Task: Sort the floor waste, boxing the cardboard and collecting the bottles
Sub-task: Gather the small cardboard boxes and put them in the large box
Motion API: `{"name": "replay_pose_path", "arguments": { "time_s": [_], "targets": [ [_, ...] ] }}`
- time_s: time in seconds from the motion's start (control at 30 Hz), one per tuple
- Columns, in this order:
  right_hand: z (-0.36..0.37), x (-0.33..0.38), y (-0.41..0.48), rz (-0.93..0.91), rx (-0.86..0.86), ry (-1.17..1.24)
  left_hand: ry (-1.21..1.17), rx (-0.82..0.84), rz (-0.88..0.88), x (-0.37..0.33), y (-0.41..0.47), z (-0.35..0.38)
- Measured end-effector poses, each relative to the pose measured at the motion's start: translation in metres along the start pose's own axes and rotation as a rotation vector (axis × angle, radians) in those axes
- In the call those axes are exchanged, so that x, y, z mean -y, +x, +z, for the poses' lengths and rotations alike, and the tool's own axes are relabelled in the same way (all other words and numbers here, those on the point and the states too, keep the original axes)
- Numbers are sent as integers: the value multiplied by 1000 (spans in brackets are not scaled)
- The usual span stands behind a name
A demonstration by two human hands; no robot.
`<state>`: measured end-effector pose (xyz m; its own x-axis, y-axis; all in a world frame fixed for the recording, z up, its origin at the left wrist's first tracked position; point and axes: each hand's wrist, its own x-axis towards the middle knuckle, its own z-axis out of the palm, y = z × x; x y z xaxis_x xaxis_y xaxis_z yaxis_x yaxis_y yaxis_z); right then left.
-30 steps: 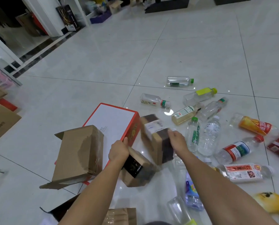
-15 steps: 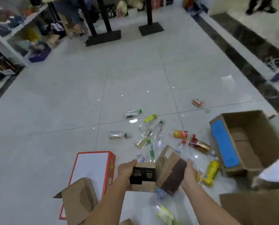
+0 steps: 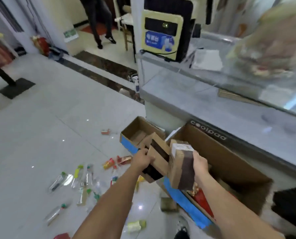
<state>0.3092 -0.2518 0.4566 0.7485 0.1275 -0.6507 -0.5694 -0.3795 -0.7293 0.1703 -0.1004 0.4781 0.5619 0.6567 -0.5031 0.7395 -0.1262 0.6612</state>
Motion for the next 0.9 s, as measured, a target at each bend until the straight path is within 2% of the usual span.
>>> {"name": "replay_pose_path", "arguments": {
  "time_s": [0.13, 0.2, 0.37, 0.67, 0.9],
  "targets": [
    [-96, -7, 27, 82, -116, 43, 333, 168, 184, -63, 5, 76],
    [-133, -14, 39, 67, -169, 9, 495, 230, 263, -85, 9, 111],
    [-203, -36, 73, 9, -146, -141, 847, 249, 422, -125, 25, 182],
    [-238, -68, 150, -46, -15, -513, 1010, 289, 470, -162, 60, 248],
    [-240, -100, 229, -104, -3, -689, 1063, 333, 427, -175, 94, 284]
  ]
}}
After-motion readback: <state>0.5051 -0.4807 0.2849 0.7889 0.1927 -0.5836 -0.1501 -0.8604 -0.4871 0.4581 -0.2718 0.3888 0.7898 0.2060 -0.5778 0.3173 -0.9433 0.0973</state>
